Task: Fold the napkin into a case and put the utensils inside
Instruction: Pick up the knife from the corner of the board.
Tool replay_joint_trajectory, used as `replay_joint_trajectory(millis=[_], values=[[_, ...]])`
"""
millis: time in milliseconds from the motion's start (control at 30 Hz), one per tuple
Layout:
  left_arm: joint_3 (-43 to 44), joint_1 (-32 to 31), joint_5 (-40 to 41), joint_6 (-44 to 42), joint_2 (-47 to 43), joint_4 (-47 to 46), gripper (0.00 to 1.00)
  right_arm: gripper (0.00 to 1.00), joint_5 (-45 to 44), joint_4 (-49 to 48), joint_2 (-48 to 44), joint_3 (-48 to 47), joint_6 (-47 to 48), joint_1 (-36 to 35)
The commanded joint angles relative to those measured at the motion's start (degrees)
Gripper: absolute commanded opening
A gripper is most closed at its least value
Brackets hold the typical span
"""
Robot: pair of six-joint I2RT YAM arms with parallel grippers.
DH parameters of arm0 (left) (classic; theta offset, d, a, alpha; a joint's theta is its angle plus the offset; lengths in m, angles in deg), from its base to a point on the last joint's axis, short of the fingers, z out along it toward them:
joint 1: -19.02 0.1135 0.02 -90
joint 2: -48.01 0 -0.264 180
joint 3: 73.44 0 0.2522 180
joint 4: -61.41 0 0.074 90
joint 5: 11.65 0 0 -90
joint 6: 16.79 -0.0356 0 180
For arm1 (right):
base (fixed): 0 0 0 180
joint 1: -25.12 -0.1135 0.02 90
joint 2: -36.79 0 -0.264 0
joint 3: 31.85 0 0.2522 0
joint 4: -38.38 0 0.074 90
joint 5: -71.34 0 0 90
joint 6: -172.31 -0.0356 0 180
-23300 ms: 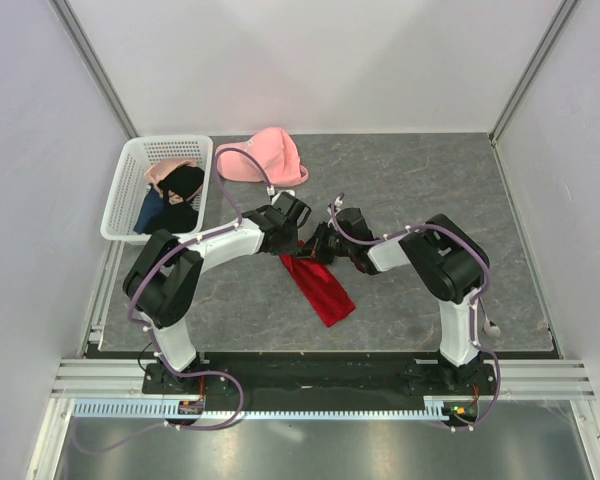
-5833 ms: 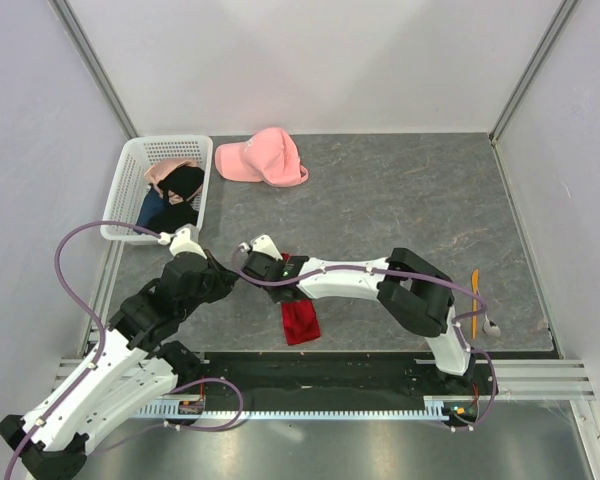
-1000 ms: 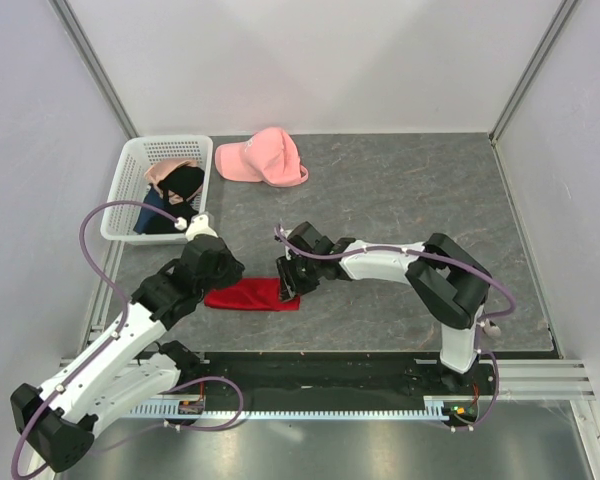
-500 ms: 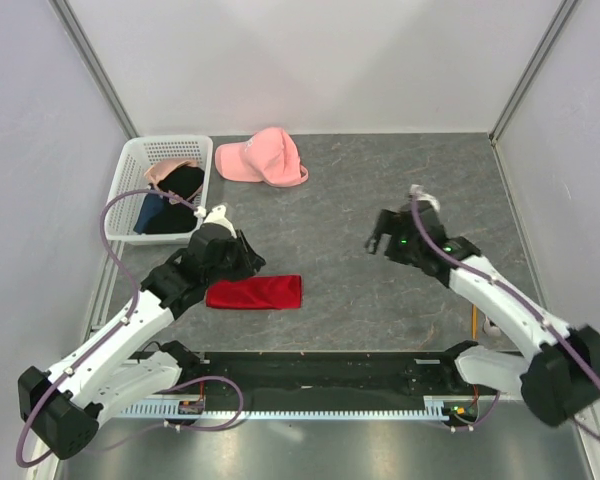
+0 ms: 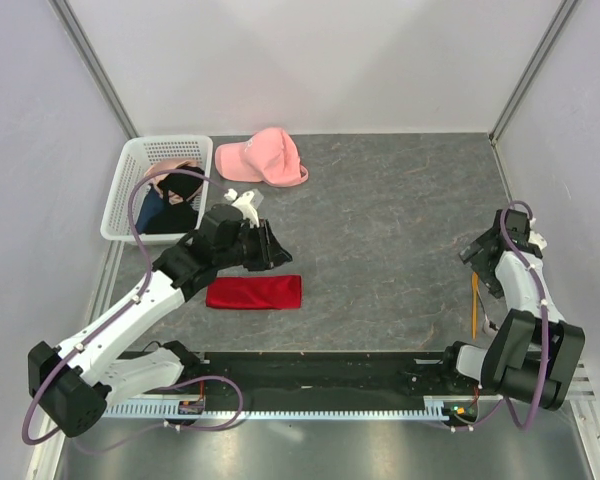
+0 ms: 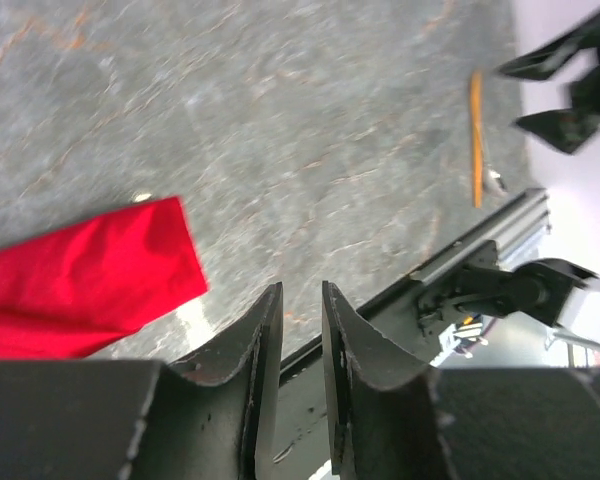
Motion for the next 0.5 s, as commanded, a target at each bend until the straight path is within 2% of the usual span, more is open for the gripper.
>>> replay_joint_trajectory(millis=[0,300,367,467], values=[[4.80,-0.21,-3.61,-4.75,0.79,1.63,0.30,0.95,-0.29,-5.31,1.26,2.20,3.35,0.26],[6.12,-0.21,-2.99,-3.26,2.19,1.99,0.29,0.94,3.13,-11.13,2.49,7.84,2.12,0.71],[6.12,-0.21,-2.64,-3.34,2.19,2.08,0.29,0.90,3.39,-11.75,2.06,9.68,1.86,0.53],[6.21,-0.21,-2.38,-3.34,2.37,2.08,0.29,0.79,3.83,-13.33,1.09,12.75,1.15,0.01]])
